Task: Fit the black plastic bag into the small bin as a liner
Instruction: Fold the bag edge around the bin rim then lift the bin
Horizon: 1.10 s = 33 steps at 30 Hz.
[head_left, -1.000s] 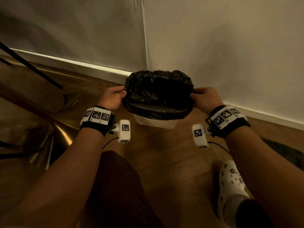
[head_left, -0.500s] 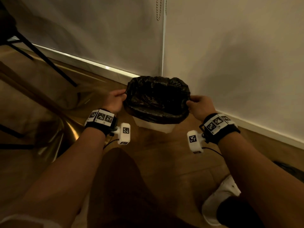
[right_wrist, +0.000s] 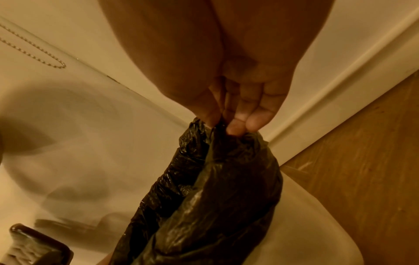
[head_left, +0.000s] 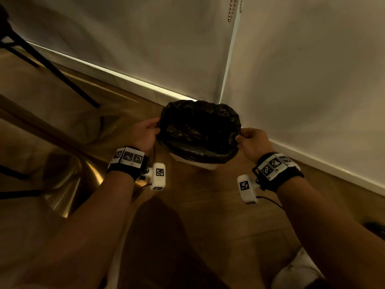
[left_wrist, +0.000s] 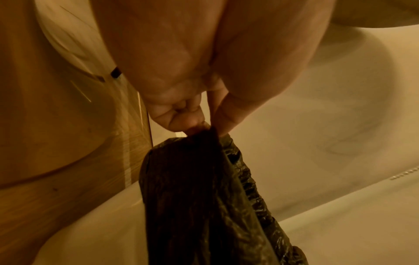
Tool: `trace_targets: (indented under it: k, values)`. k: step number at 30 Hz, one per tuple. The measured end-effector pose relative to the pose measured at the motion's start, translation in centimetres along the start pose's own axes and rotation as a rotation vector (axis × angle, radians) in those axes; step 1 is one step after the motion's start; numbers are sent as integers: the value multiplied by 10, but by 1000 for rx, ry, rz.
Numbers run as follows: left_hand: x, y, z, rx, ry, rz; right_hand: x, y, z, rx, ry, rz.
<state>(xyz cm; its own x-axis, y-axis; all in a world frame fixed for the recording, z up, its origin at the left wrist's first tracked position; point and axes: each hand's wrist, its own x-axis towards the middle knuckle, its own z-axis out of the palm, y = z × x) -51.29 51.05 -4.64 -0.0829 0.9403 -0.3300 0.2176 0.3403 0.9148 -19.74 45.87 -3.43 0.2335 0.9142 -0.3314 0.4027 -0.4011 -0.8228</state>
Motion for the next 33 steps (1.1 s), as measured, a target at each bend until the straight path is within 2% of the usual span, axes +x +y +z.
trace_targets:
  k: [11,18,26,30,33]
  values:
    - [11,-11,-18,114,15,-16,16,-3,33,26,-40,12]
    - [6,-12,-15,48,54,-10,18,1,37,95,6,-3]
    - [23,-25,-23,77,69,-7,28,2,42,74,35,24]
    - [17,-16,-18,166,58,31,31,2,42,46,32,32]
    - [17,-15,-17,141,87,28,31,1,42,35,32,23]
